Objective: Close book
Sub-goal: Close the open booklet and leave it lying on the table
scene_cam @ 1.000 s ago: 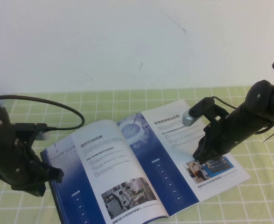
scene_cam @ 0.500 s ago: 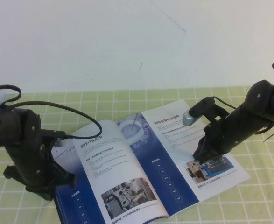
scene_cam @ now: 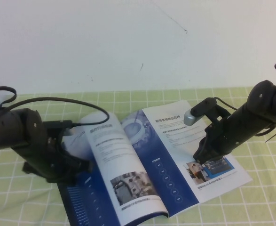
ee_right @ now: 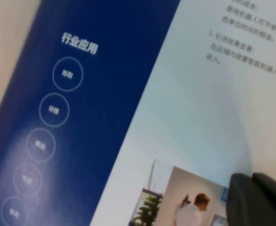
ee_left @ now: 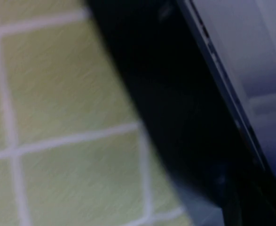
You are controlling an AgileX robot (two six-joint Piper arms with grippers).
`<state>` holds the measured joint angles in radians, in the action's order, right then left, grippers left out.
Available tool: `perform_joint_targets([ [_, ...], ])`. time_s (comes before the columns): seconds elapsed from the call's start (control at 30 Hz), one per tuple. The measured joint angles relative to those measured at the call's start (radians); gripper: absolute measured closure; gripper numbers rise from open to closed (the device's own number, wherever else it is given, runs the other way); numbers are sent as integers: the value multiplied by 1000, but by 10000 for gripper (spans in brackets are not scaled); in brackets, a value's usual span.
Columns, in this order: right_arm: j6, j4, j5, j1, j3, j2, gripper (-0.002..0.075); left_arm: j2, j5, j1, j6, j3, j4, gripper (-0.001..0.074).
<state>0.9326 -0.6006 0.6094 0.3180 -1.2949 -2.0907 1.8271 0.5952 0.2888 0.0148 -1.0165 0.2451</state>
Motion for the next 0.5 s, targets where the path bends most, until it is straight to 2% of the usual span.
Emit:
perform_joint_targets([
  [0.3, 0, -44, 0, 0, 0, -2, 729, 24, -201, 62, 295, 0, 429, 738],
  [0.5, -6, -18, 20, -1, -26, 0, 729, 26, -259, 99, 655, -10, 871, 738],
])
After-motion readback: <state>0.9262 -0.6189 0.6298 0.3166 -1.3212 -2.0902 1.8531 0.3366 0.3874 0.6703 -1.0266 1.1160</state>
